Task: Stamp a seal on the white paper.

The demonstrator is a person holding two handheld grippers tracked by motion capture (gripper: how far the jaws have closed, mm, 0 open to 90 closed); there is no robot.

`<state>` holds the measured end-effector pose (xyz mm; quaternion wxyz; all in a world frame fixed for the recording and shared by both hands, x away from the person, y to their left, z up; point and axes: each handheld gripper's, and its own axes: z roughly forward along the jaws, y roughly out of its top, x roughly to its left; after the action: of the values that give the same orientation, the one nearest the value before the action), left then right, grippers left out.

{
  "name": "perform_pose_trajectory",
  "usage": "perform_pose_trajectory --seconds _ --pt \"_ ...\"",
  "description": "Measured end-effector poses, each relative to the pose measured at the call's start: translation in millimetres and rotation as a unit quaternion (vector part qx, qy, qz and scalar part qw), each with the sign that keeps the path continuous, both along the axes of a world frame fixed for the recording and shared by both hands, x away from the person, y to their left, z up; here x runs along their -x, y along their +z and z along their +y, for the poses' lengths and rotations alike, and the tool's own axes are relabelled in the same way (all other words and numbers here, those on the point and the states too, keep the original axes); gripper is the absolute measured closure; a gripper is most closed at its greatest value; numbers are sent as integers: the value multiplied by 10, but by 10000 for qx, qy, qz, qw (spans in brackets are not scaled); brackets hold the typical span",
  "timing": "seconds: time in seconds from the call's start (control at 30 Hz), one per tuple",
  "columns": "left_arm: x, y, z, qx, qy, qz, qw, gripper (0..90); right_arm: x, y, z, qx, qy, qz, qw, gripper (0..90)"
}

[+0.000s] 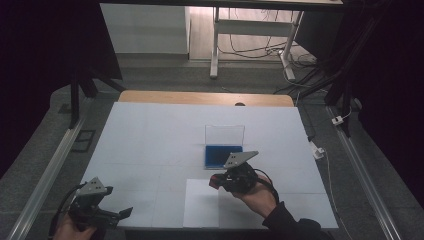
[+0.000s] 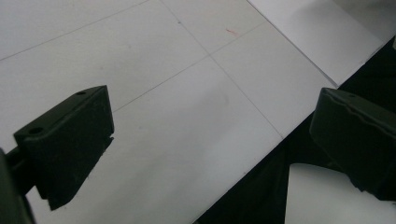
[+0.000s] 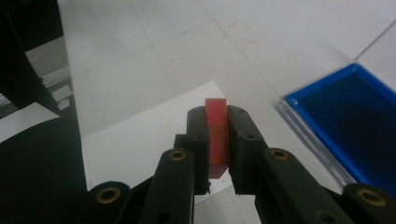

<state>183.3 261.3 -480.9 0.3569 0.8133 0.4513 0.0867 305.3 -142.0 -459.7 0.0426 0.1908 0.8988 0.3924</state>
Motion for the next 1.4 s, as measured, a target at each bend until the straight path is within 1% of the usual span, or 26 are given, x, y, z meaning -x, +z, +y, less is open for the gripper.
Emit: perform_pose_trajectory --seconds 0.03,0.07,0.1,0.27,0.33,0.43,0.47,0.53,0.7,0.73,0.97,1.27,1.3,1.33,1.37,1.4 --pt "0 0 0 -1 0 1 10000 3 12 -16 24 21 32 7 10000 798" --pt "0 0 0 -1 1 1 10000 3 33 -41 62 94 106 10 9999 798" --pt "0 0 -1 -3 -1 -2 10000 3 33 -41 62 94 106 10 9999 798" --pt "1 1 0 -11 -6 3 10000 3 84 -89 144 182 312 40 9993 799" --pt "0 0 -1 -6 -2 -2 10000 3 104 -107 176 193 396 -7 9990 798" --pt "1 1 -1 -14 -7 4 10000 3 134 -143 227 219 471 -11 9987 798" --pt "1 1 -1 -15 -7 4 10000 3 139 -154 241 287 521 -38 9982 798" --pt "1 1 -1 -15 -8 3 10000 3 153 -190 278 285 530 -53 9982 798" --pt "1 1 -1 -15 -11 2 10000 4 154 -277 340 424 655 -153 9968 798" --pt "1 1 -1 -13 -10 3 10000 3 153 -315 366 482 702 -155 9962 799" --pt "1 1 0 -11 -14 3 10000 4 154 -385 406 557 768 -221 9952 799" --pt "1 1 0 -9 -18 5 10000 3 155 -434 386 554 795 -233 9950 801" --pt "1 1 -1 -12 -17 5 10000 4 164 -431 382 619 820 -289 9943 801" --pt "2 1 -2 -14 -18 3 10000 4 164 -431 382 619 820 -289 9943 801" --pt "2 1 -2 -15 -19 2 10000 4 170 -443 383 539 808 -287 9949 802" --pt "2 1 -2 -16 -19 3 10000 4 171 -444 380 539 804 -293 9949 802"
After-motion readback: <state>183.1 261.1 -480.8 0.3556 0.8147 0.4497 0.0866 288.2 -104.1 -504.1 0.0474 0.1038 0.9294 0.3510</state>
